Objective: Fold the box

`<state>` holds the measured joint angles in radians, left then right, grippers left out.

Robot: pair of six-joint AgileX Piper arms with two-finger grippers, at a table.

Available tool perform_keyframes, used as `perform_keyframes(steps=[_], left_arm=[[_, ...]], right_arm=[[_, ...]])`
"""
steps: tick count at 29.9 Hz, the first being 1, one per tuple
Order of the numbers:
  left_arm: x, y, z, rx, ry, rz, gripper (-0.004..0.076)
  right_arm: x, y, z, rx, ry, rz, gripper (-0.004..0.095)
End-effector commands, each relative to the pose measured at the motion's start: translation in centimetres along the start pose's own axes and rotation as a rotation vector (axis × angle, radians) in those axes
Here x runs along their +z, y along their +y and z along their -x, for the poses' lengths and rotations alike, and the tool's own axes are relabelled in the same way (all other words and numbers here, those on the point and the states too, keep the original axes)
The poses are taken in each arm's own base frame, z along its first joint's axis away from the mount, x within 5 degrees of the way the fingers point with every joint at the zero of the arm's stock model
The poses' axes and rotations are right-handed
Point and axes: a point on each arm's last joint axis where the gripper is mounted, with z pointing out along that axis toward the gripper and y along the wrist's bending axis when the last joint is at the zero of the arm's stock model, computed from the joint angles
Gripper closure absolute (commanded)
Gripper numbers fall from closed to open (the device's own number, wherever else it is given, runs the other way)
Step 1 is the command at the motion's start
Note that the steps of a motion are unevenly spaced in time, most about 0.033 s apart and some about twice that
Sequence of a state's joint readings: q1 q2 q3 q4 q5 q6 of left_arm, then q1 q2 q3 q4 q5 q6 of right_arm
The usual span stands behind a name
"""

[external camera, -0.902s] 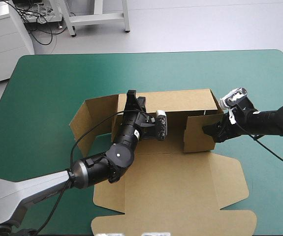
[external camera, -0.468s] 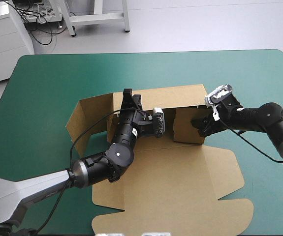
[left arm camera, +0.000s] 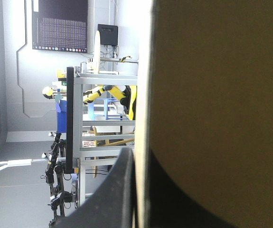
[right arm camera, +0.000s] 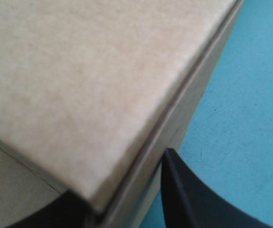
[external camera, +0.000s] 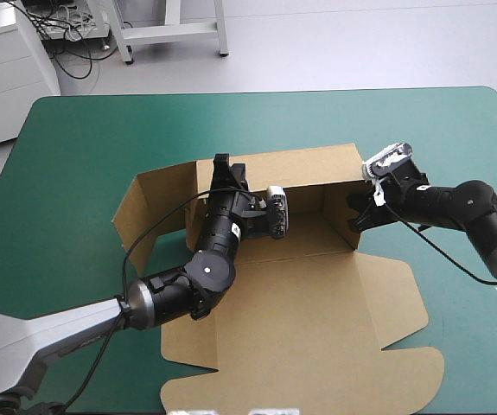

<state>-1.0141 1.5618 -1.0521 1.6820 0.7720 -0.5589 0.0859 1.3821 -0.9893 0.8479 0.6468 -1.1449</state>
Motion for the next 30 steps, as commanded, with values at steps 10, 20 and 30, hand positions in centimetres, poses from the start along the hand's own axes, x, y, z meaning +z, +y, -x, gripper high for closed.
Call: perform_keyframes(steps=[10, 20, 30], left_arm=[[-1.2, 3.1, 0.8, -0.032, -0.085, 0.112, 0.0733], [-5.7, 4.3, 2.1, -0.22, -0.228, -0.002, 0.0363], [-9.1, 3.2, 4.6, -0.263, -0.32, -0.154, 0.0361]], right_arm=[[-1.1, 1.0, 1.6, 0.05, -0.087, 0.061, 0.093], [-1.1, 0.5, 1.7, 0.141, -0.1, 0.015, 0.093], [-1.1, 0.3, 1.7, 0.192, -0.107, -0.004, 0.0929]])
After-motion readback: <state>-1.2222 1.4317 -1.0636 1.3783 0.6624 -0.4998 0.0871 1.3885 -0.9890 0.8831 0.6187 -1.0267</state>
